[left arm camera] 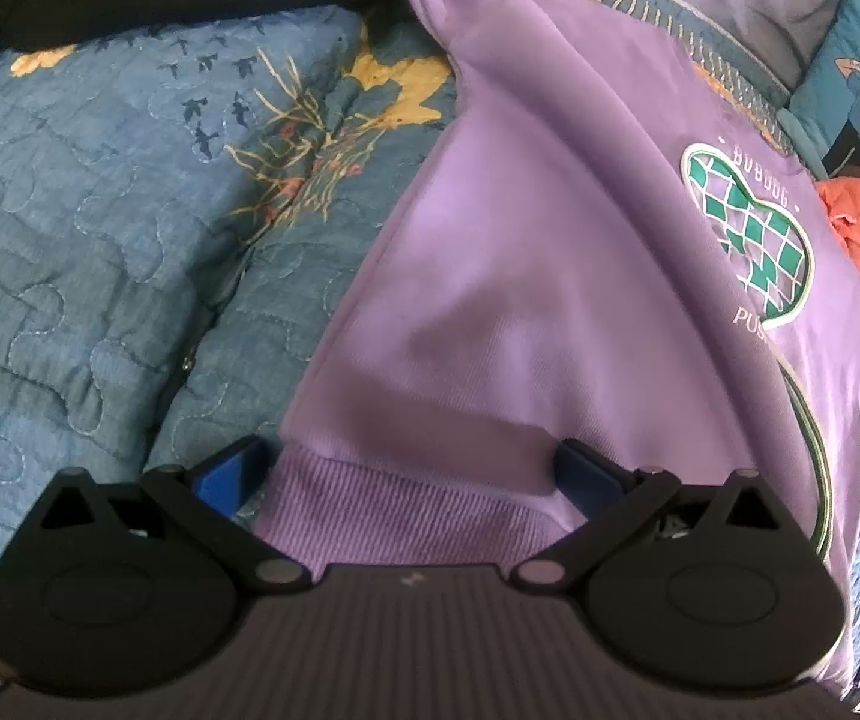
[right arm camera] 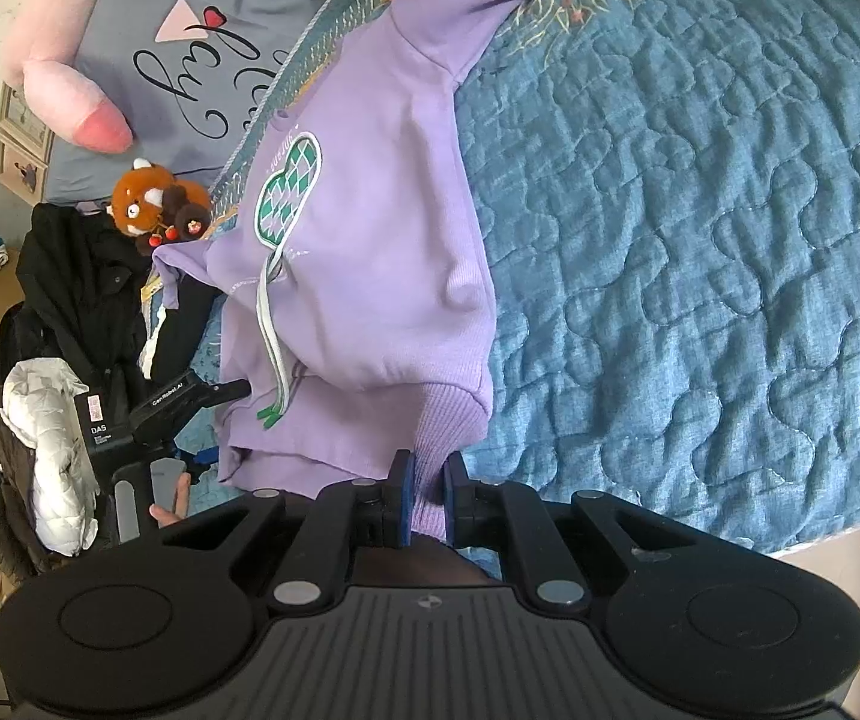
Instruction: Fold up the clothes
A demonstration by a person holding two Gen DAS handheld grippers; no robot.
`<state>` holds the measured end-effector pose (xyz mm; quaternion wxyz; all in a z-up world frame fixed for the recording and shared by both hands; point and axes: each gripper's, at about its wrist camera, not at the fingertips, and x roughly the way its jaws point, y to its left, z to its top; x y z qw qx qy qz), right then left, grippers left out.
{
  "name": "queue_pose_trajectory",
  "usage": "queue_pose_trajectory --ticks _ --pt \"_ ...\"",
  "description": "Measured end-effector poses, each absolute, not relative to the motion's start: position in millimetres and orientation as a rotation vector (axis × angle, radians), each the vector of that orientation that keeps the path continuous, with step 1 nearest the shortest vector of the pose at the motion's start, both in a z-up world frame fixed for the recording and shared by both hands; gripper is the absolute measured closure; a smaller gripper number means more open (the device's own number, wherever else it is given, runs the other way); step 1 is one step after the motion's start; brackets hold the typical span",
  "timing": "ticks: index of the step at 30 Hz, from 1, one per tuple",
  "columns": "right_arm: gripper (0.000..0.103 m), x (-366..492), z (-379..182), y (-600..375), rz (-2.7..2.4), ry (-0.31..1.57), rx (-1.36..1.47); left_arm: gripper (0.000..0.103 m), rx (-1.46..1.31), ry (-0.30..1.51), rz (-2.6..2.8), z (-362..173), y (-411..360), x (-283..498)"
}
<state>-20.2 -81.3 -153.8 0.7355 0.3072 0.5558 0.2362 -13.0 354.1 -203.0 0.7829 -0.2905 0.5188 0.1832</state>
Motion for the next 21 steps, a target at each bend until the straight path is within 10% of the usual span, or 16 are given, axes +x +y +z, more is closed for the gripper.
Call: queue_pose_trajectory --ticks 21 --pt "0.093 -19 -151 -79 0.527 1.215 0.672 0.001 -0.64 1.148 0.1 -198 383 -25"
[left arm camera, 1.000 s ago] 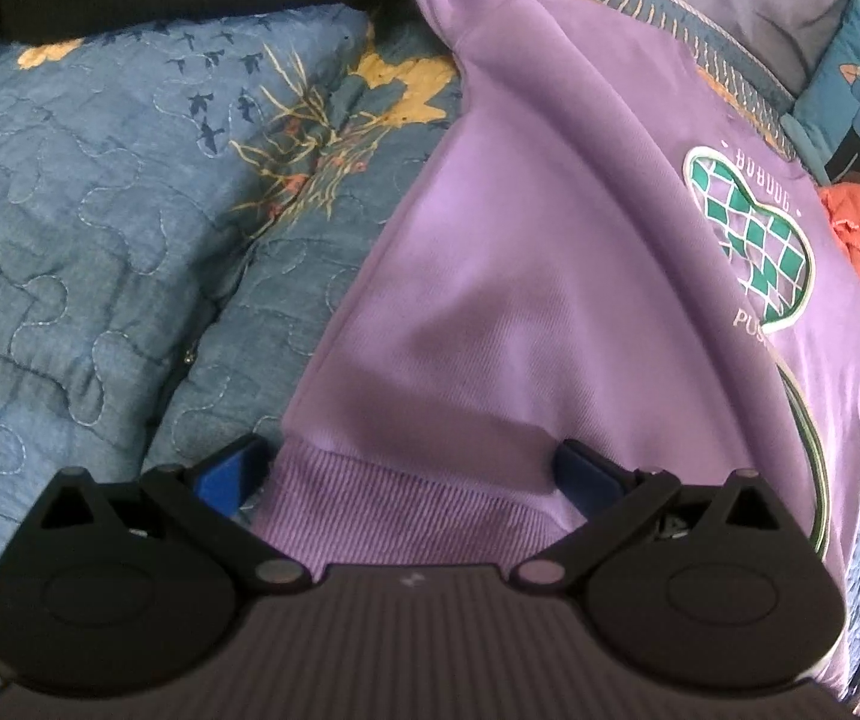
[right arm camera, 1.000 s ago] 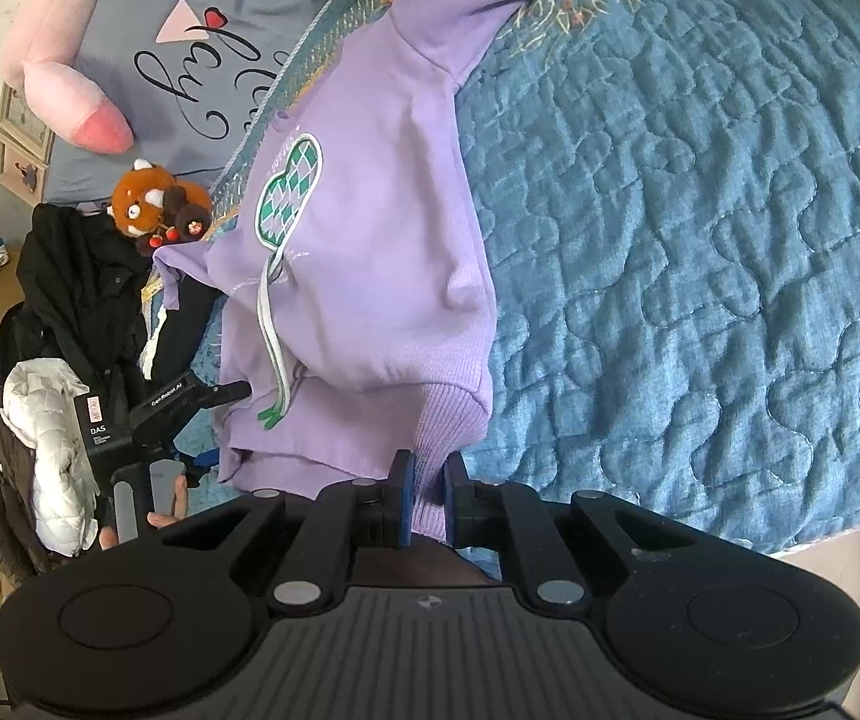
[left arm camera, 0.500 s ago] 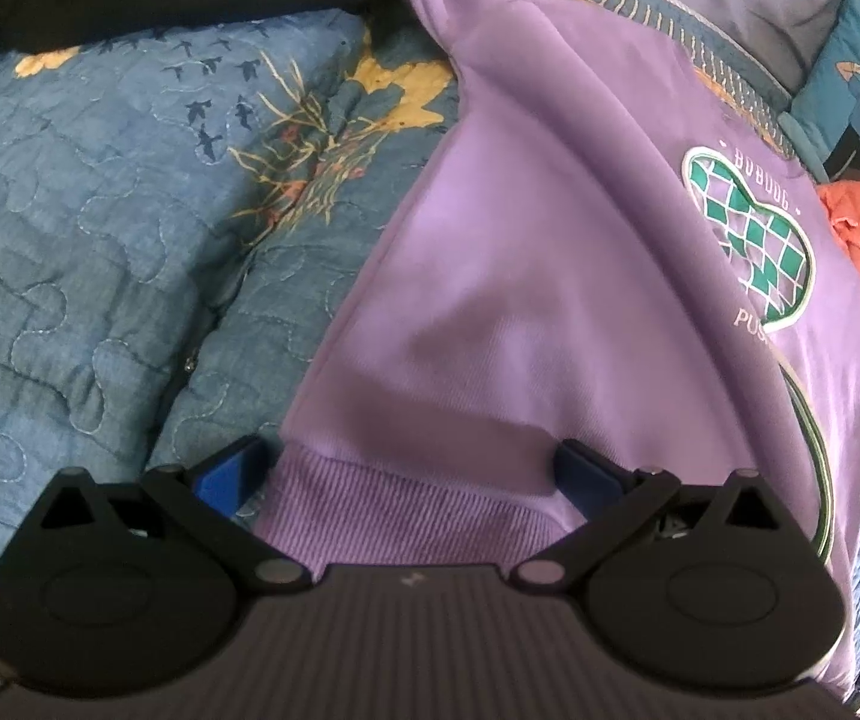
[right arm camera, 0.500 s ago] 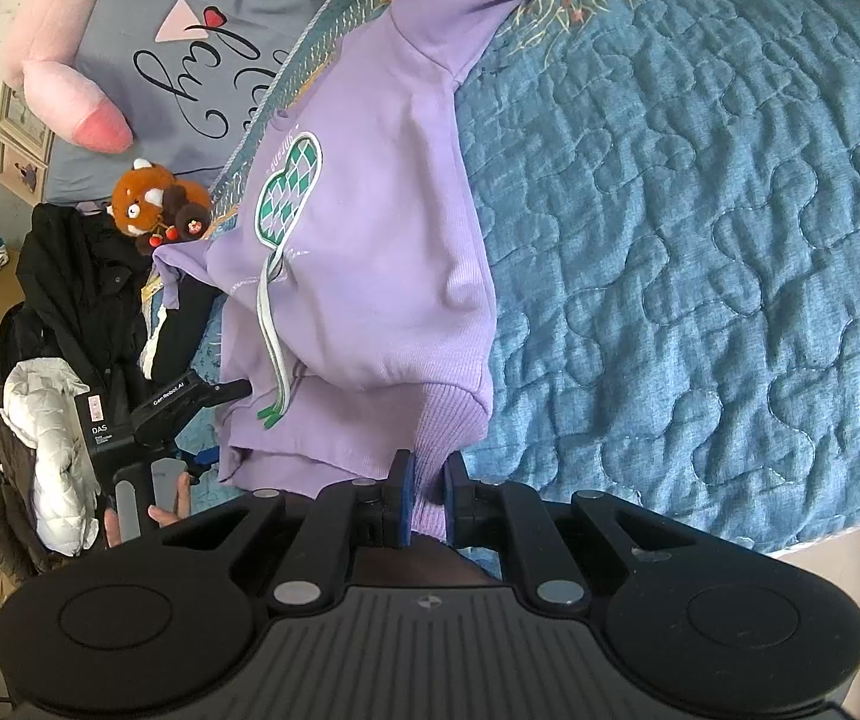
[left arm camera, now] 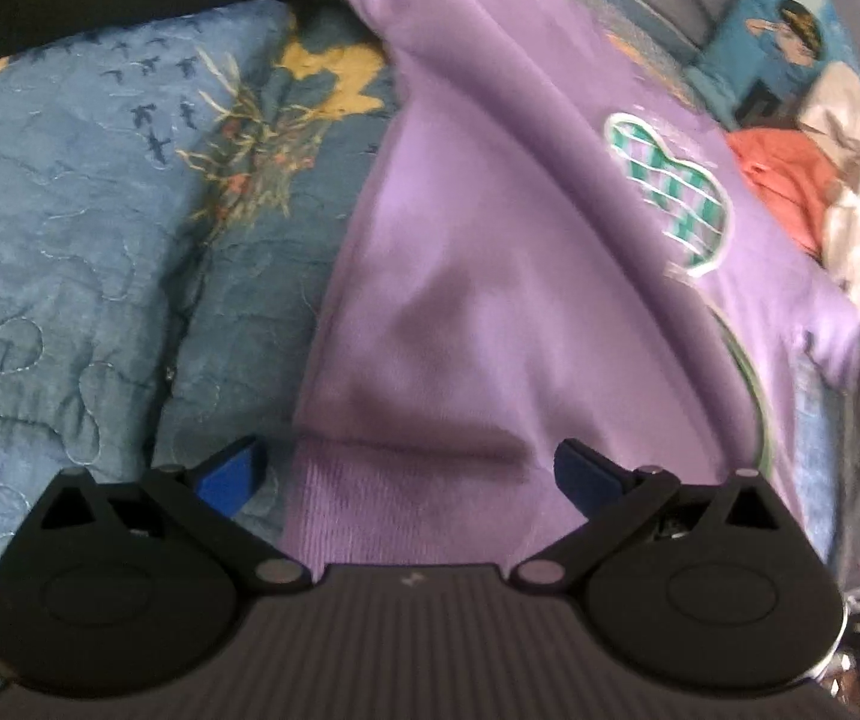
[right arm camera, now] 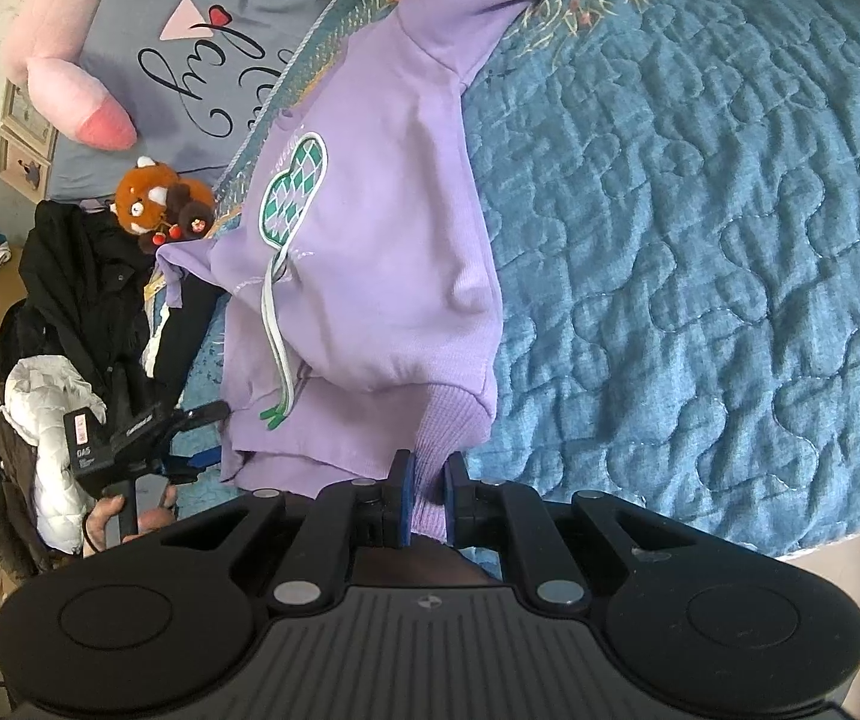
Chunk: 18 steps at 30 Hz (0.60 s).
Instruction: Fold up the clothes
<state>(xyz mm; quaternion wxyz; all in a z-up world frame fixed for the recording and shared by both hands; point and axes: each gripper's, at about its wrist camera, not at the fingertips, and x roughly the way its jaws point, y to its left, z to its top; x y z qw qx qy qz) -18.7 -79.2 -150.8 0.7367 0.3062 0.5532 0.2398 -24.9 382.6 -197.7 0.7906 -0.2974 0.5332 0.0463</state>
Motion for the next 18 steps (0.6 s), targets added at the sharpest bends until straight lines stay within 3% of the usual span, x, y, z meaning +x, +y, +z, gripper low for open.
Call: queue_pose_trajectory --ticks 1,4,7,8,9,11,18 --pt "0.093 -19 -151 -79 0.529 1.213 0.675 0.002 -0.644 1.15 0.076 -196 383 -28" --pt "0.093 -18 -150 -78 0.538 1.209 0.679 0.018 -0.66 1.157 0.027 -191 382 -36" --pt "0.093 -17 -150 -79 0.546 1.206 0.687 0.051 -0.688 1.163 0.043 -185 387 -42" --pt "0.093 -17 -150 -79 0.549 1.205 0.69 0.07 -0.709 1.167 0.055 -185 391 -43" --pt "0.093 -17 -150 -79 0.551 1.204 0.692 0.081 -0.73 1.171 0.068 -185 395 -44" --pt "0.093 -17 -150 -79 0.554 1.199 0.694 0.094 -0.764 1.172 0.086 -186 403 -46" --pt "0.093 -15 -147 -78 0.566 1.174 0.688 0.099 -0.774 1.107 0.135 -177 407 -57"
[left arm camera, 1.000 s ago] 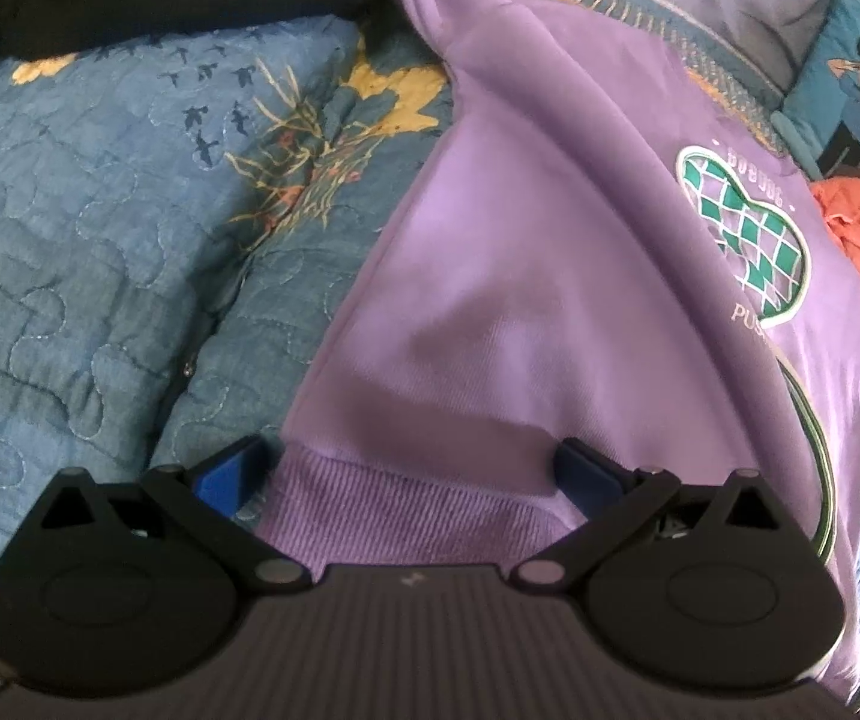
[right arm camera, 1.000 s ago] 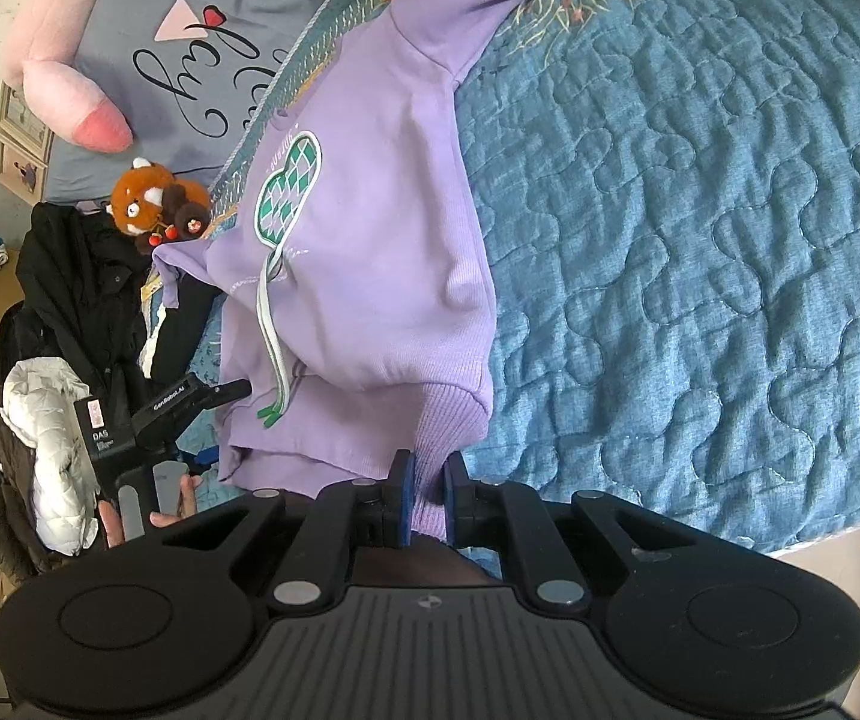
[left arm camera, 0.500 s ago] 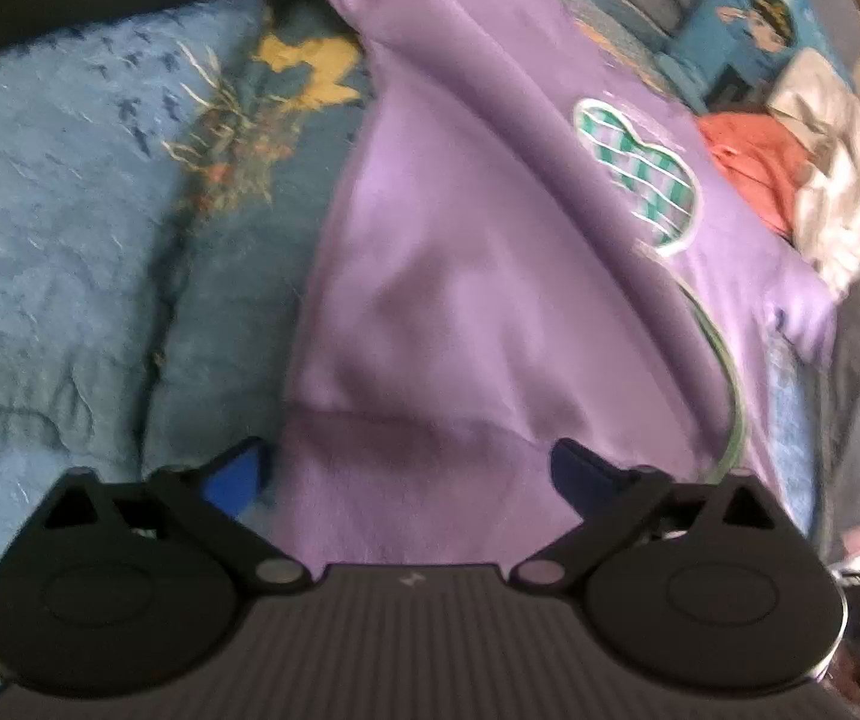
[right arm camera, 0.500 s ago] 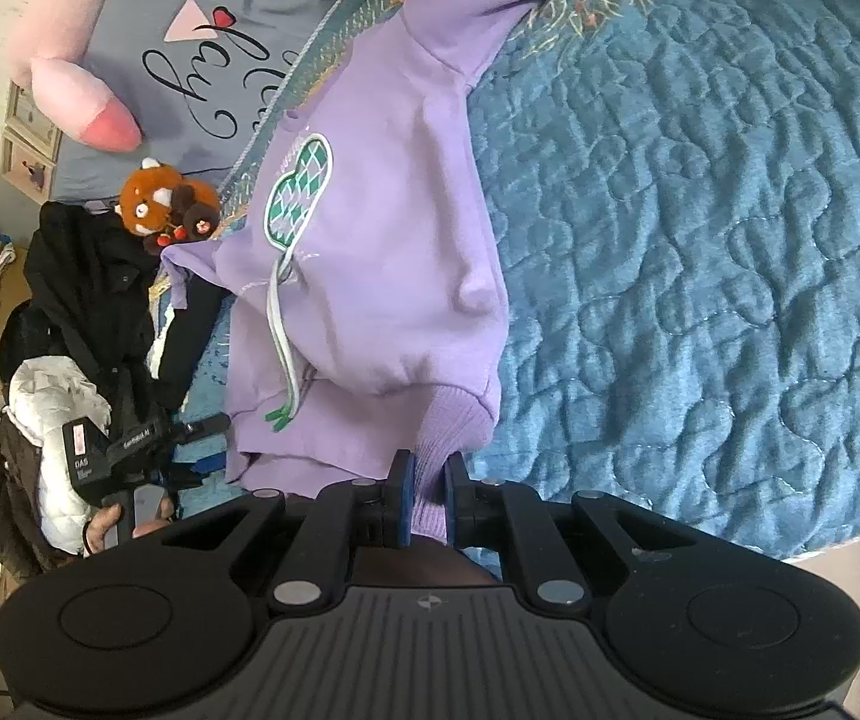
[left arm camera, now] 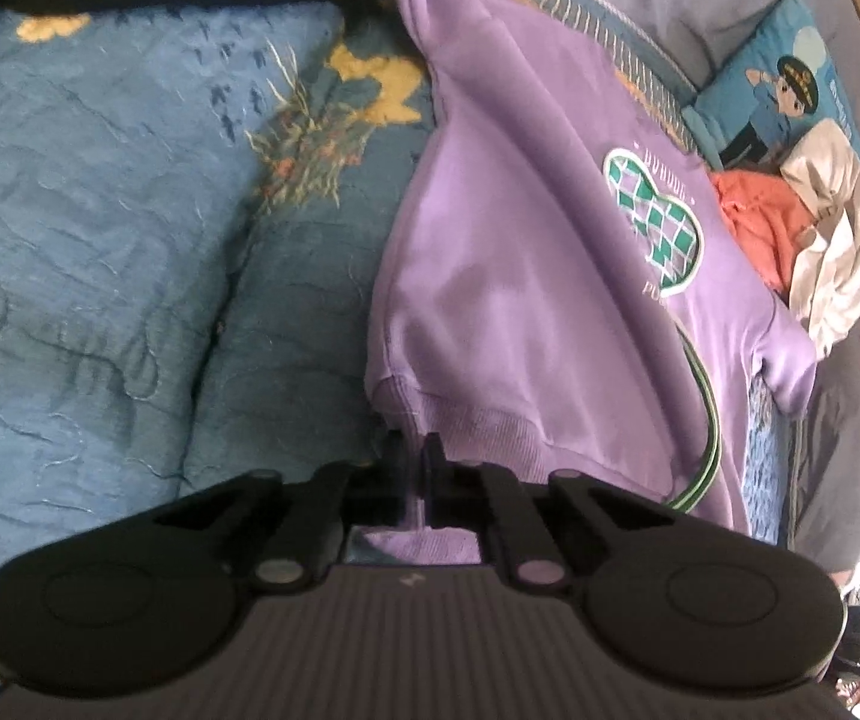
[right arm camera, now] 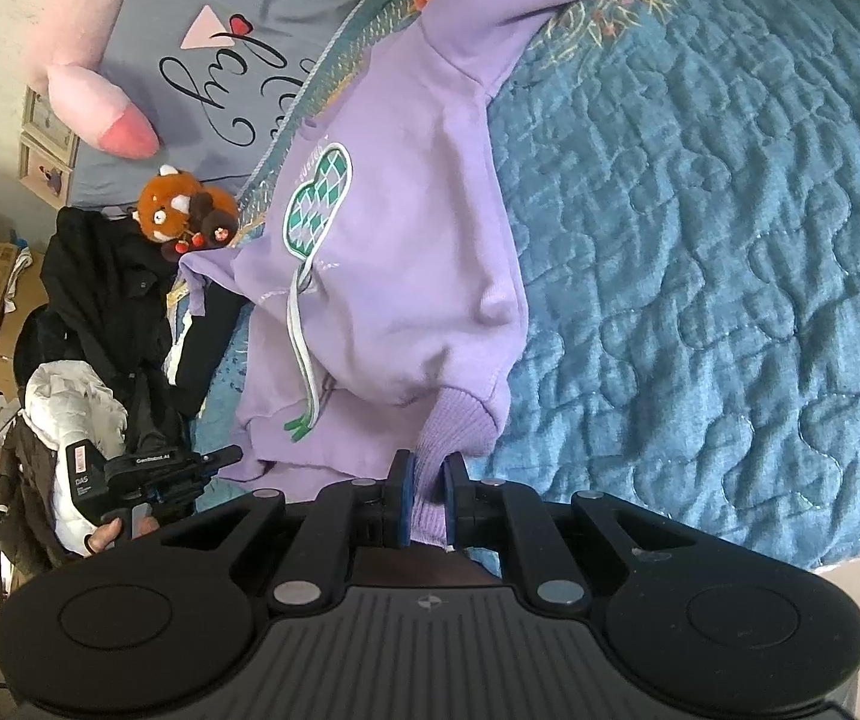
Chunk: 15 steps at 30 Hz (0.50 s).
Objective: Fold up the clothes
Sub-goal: 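Grasp the hoodie hem with the left gripper while the right gripper holds the ribbing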
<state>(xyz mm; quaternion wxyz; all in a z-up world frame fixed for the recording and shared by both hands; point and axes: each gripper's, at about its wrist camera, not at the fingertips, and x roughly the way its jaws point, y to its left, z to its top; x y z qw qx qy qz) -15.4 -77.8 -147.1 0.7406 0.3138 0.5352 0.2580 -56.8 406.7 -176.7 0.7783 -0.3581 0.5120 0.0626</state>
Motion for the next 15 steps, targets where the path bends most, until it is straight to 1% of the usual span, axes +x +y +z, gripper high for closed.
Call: queue_pose_trajectory --ticks 8,11,15 --pt "0.094 -17 -124 -69 0.685 1.099 0.649 0.099 -0.873 0.958 0.139 -152 409 -78" --pt "0.094 -18 -112 -65 0.743 1.084 0.64 0.099 -0.901 0.896 0.131 -134 410 -95" --pt "0.094 -20 -106 -69 0.801 1.084 0.697 0.099 -0.946 0.799 0.134 -113 408 -126"
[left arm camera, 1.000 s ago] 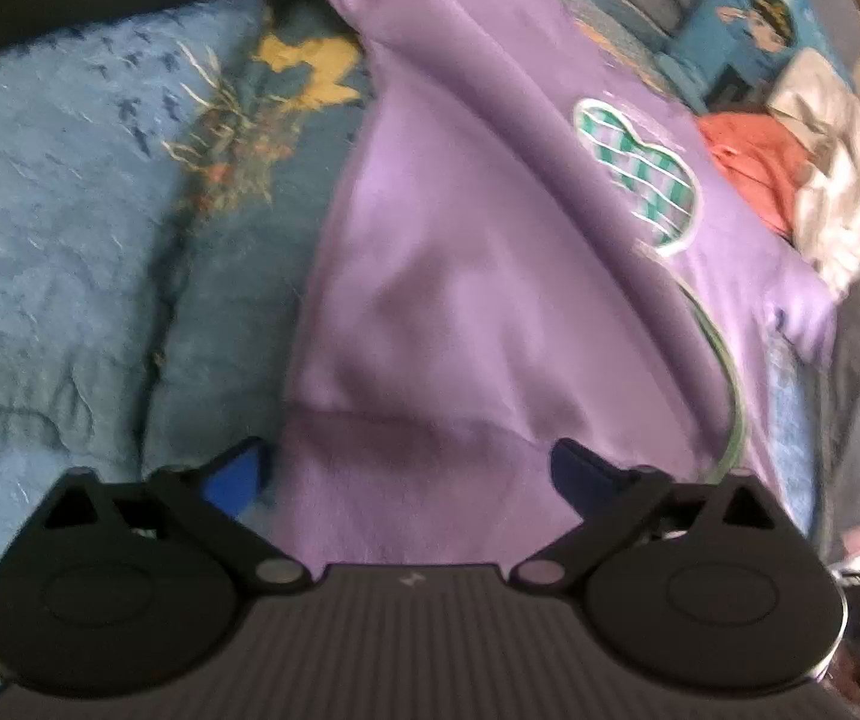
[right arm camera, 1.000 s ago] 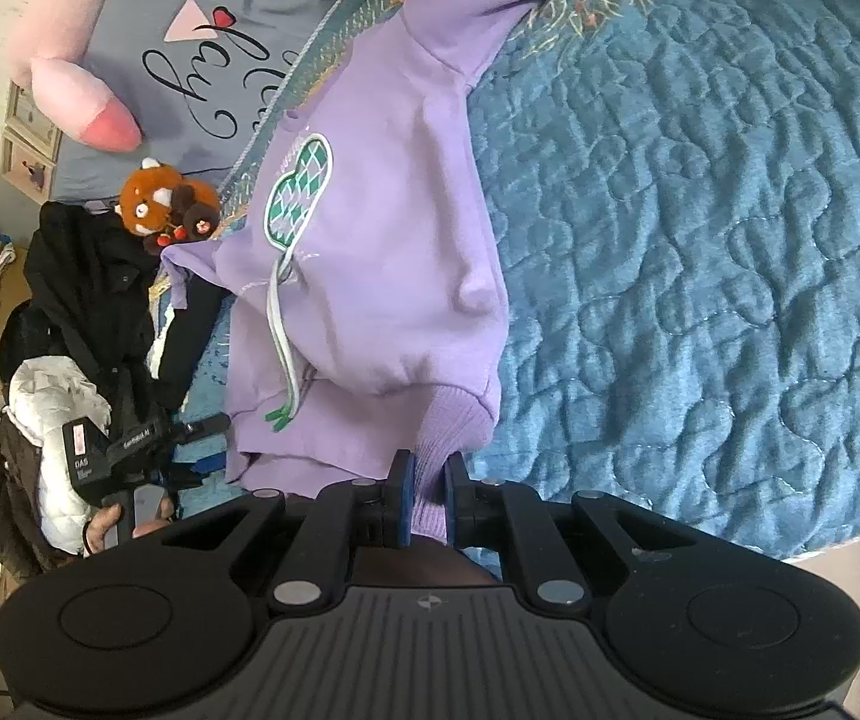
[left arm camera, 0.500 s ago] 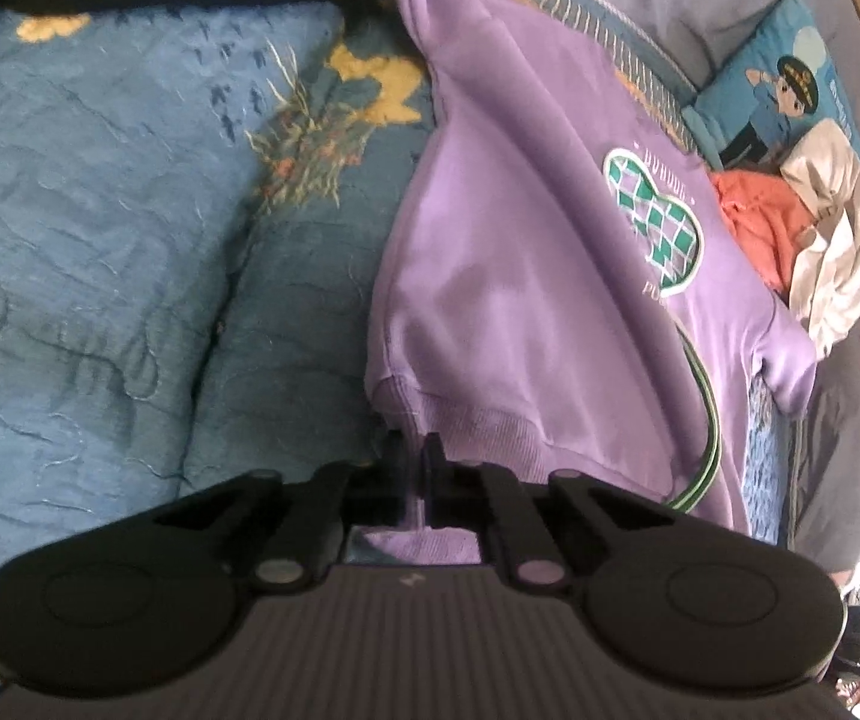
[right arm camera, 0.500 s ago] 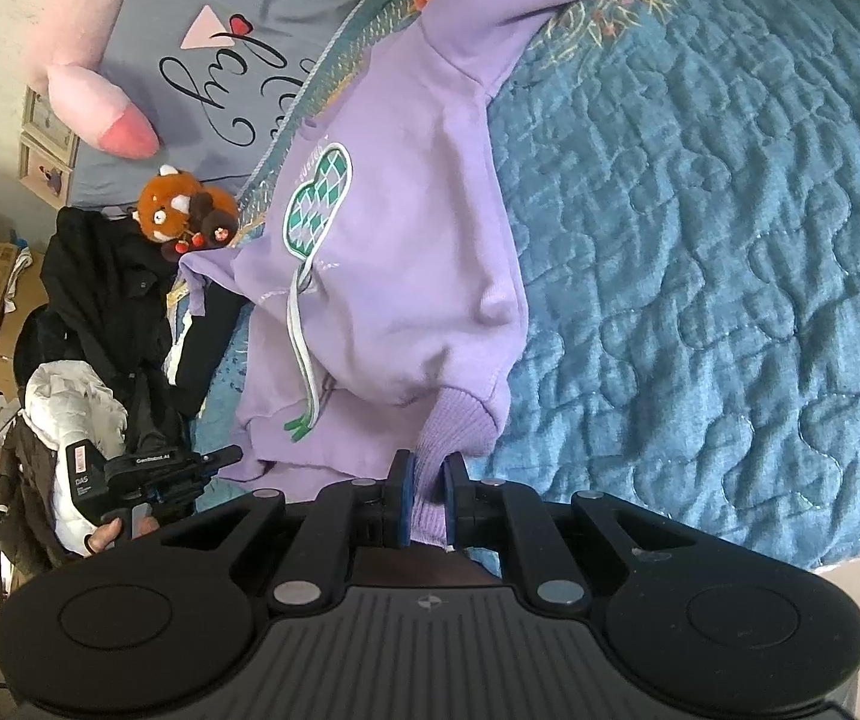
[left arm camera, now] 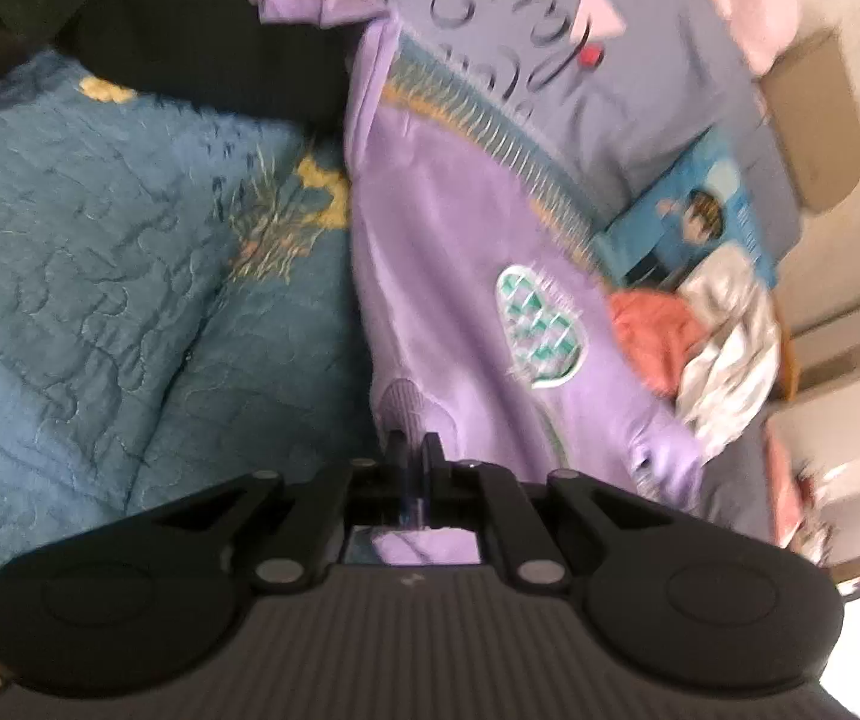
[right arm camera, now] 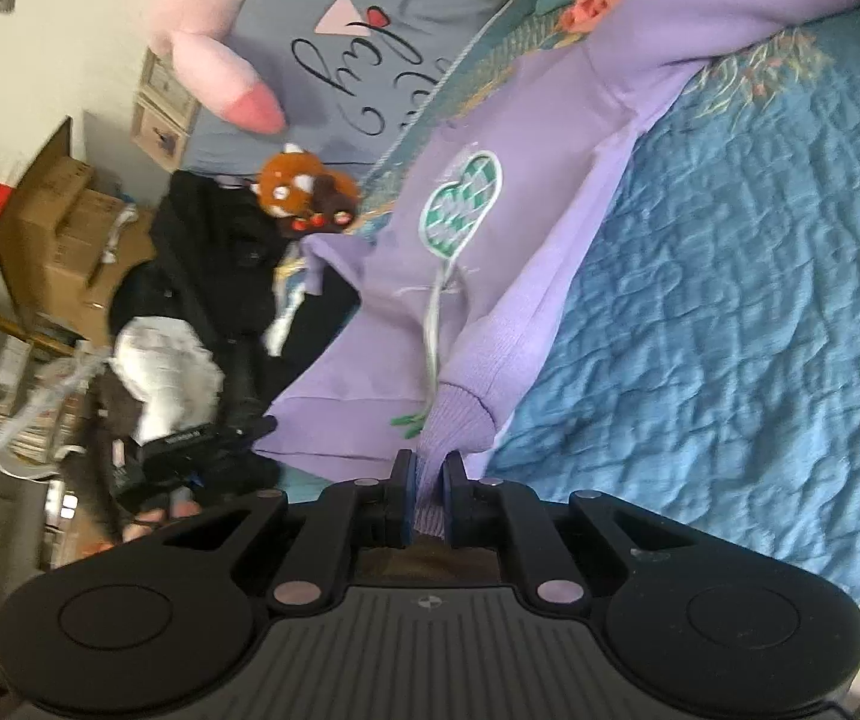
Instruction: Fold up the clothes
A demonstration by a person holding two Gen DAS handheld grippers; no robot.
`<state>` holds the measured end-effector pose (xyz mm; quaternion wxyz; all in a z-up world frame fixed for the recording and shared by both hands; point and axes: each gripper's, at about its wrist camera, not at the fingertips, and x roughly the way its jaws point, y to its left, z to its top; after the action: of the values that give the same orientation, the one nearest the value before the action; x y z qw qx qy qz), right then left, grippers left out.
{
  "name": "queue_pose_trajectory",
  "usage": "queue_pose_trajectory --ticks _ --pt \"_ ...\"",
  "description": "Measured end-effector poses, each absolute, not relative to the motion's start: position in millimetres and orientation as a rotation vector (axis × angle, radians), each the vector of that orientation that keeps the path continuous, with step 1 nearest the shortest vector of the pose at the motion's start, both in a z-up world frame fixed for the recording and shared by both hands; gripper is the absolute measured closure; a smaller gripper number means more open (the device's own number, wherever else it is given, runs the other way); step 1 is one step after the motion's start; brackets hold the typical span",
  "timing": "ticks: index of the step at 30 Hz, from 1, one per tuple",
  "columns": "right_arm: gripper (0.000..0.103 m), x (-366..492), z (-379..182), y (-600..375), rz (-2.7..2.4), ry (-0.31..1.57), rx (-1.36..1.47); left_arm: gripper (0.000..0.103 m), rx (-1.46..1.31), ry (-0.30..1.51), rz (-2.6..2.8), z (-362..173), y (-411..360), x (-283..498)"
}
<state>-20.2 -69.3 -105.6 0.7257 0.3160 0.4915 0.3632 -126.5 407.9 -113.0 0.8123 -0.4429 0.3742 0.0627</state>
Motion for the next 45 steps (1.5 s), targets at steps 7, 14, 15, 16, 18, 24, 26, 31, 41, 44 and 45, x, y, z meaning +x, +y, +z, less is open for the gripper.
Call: queue_pose_trajectory --ticks 7,14,15,16,18,24,26,31,41,44,45 --pt "0.094 -25 -117 -83 0.846 1.173 0.824 0.099 -1.016 0.71 0.202 -96 417 -185" --pt "0.09 -28 -142 -68 0.682 1.383 0.622 0.099 -0.997 0.809 0.336 -121 418 -207" --pt "0.087 -28 -145 -67 0.667 1.406 0.608 0.099 -0.99 0.826 0.356 -125 418 -207" --pt "0.083 -29 -145 -67 0.652 1.419 0.583 0.099 -0.974 0.84 0.378 -125 417 -207" --pt "0.067 -28 -140 -71 0.6 1.419 0.486 0.097 -0.922 0.868 0.433 -124 417 -207" --pt "0.059 -9 -117 -119 0.447 1.269 0.414 0.067 -0.748 0.853 0.628 -95 426 -229" --pt "0.056 3 -111 -137 0.403 1.173 0.489 0.065 -0.749 0.83 0.632 -84 429 -232" --pt "0.05 46 -103 -167 0.224 0.913 0.594 0.057 -0.671 0.824 0.516 -64 401 -185" --pt "0.05 144 -105 -160 0.349 0.684 -0.349 0.037 -0.466 0.915 0.087 -68 249 -19" --pt "0.05 167 -114 -148 0.454 0.662 -0.664 0.037 -0.472 0.932 0.012 -76 212 7" --pt "0.05 175 -119 -145 0.483 0.677 -0.721 0.037 -0.475 0.939 0.002 -79 203 13"
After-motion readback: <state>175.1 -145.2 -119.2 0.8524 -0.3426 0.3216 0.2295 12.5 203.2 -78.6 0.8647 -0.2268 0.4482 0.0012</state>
